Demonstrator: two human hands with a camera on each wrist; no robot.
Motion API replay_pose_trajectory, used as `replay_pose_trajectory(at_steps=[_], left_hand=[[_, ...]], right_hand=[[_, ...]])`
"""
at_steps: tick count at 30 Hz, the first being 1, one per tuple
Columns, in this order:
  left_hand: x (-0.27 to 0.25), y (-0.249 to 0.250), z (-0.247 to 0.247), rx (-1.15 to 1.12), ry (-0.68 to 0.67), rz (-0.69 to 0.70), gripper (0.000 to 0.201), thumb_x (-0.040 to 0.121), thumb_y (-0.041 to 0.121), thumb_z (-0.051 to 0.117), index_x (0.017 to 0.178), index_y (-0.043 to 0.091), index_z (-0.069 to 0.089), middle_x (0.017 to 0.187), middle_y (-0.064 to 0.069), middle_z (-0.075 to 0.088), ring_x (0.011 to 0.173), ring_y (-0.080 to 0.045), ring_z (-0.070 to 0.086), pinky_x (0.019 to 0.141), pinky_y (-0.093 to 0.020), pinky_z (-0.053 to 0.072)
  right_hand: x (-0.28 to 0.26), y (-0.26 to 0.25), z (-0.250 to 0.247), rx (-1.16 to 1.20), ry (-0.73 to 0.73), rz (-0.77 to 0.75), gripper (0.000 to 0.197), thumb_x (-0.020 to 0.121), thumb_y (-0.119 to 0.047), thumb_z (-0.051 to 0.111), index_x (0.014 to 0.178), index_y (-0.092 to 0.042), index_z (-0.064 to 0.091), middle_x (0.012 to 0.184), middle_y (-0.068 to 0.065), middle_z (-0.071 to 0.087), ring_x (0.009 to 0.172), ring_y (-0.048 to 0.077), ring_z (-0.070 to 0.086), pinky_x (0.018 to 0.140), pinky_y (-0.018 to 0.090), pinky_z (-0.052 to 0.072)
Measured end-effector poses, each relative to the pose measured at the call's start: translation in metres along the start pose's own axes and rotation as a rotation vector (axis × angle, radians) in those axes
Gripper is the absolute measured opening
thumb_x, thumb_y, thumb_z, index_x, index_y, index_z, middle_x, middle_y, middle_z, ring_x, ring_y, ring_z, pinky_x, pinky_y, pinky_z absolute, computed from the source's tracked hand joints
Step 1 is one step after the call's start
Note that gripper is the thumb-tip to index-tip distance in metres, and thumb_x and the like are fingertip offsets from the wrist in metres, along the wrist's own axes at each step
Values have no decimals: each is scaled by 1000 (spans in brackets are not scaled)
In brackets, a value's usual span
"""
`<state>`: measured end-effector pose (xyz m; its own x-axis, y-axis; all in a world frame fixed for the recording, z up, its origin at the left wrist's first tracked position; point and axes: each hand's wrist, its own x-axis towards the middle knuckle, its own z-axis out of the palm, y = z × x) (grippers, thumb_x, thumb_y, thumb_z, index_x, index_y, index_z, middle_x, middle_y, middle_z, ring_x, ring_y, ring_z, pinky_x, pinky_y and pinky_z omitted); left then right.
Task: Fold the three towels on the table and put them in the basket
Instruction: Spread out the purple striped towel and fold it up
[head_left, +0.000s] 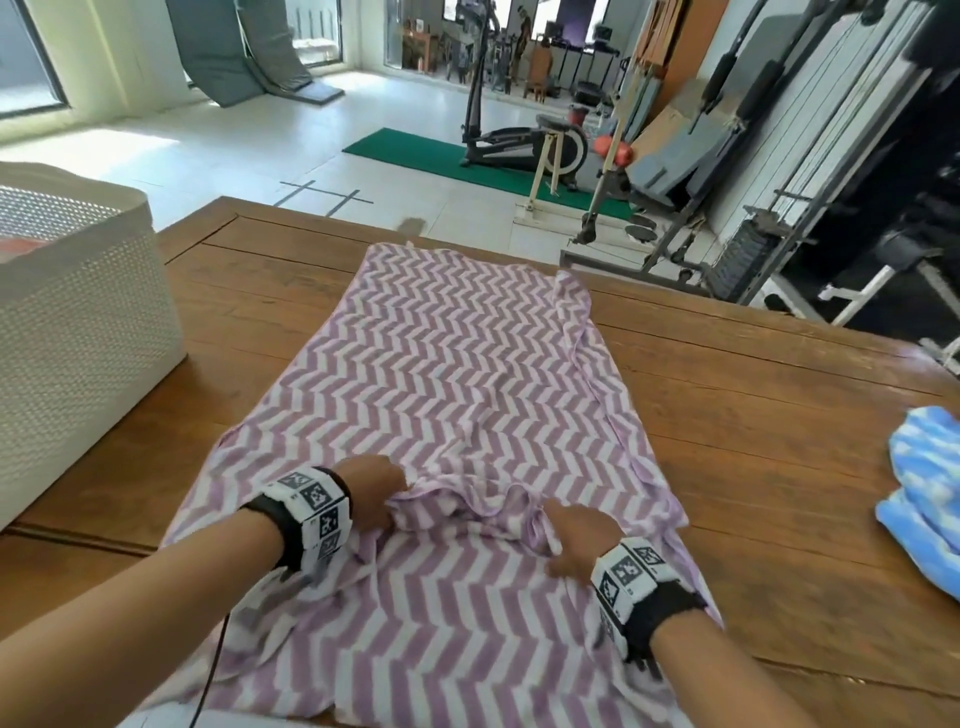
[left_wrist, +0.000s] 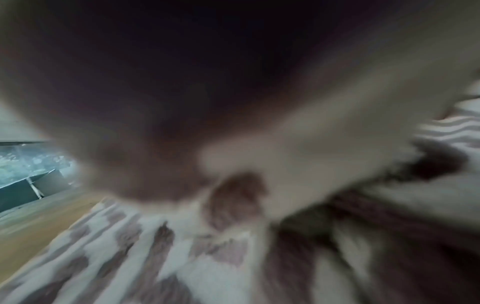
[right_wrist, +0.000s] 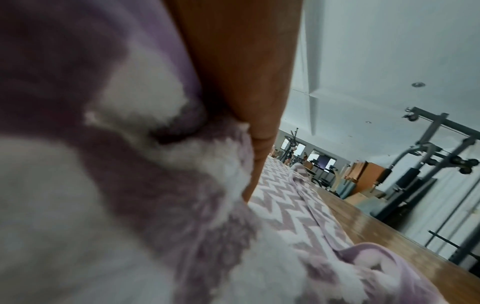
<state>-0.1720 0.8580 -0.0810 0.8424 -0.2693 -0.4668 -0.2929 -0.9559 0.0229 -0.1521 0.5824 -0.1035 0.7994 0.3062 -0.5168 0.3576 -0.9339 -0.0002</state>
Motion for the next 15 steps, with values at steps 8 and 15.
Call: replay_pose_trajectory(at_steps=[8,15], left_hand=[[-26,0,10,-88,-241,28,8,78,19,70,75,12,66,69,-2,57,65,-14,50,53,-20,39],[-12,-19,-25,-159,-191,26,47,82,23,70,125,11,56,120,-6,58,91,-15,55,79,-28,47]], right_hand=[[-25,-5,4,149,-197,-192,36,74,-32,70,93,-4,58,91,14,58,81,23,53,69,33,38],[-18,3,-41,213,-154,-184,35,88,-31,58,60,-19,42,60,2,44,55,17,39,56,30,31]])
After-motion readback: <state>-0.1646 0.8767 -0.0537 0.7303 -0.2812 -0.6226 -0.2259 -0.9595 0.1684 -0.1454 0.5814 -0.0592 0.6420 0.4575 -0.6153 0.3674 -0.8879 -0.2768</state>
